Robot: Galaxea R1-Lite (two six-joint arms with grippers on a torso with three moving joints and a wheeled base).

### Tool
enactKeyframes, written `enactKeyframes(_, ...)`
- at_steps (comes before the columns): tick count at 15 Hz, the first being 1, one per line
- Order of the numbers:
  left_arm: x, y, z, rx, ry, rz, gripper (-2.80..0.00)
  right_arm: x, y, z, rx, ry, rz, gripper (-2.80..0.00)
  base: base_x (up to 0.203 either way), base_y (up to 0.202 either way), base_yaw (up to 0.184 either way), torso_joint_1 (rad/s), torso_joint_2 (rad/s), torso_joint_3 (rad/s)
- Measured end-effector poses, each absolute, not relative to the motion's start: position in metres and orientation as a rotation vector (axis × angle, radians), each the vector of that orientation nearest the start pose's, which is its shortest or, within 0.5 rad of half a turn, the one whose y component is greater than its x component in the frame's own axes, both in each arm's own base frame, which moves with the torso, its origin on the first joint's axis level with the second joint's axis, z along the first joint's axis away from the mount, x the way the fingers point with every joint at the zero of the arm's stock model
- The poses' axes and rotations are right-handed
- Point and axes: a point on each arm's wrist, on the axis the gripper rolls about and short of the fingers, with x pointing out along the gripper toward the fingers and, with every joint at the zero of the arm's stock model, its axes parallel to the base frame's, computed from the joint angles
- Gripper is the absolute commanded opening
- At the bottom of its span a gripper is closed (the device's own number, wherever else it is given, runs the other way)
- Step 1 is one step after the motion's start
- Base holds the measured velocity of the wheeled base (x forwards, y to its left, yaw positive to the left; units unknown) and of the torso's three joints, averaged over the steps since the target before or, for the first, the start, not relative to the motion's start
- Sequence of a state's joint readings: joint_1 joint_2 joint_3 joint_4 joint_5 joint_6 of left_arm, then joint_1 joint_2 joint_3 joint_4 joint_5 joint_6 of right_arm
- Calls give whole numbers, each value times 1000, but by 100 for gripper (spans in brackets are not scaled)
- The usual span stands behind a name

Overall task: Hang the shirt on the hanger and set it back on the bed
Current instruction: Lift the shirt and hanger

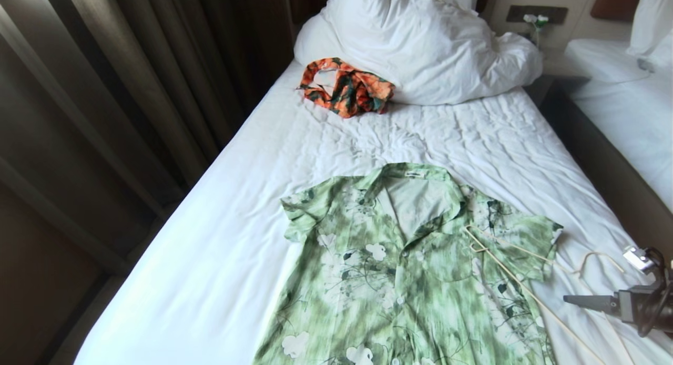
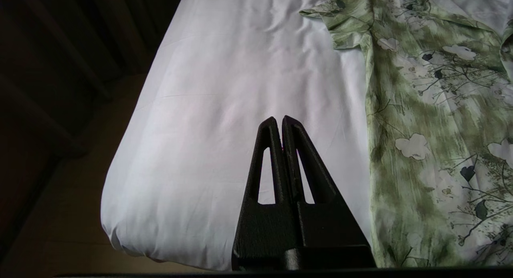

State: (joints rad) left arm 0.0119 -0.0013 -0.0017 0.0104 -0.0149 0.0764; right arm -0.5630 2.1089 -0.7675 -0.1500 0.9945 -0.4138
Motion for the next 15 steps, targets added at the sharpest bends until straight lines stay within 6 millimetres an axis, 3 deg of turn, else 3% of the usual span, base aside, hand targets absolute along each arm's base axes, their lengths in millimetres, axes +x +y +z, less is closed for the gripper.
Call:
enactKeyframes(9,-23,-1,75,76,8,-4,-280,273,-132,22,401,705,573,0,0,0,0,0,0,0)
enactKeyframes(10,-23,-1,75,76,7,-4,-280,273,-132,22,398,702,574,-280,0,0,0,0,0,0)
enactKeyframes(15,-23,-1,75,76,8,-4,-280,273,-132,21,399,704,574,-280,0,0,0,0,0,0)
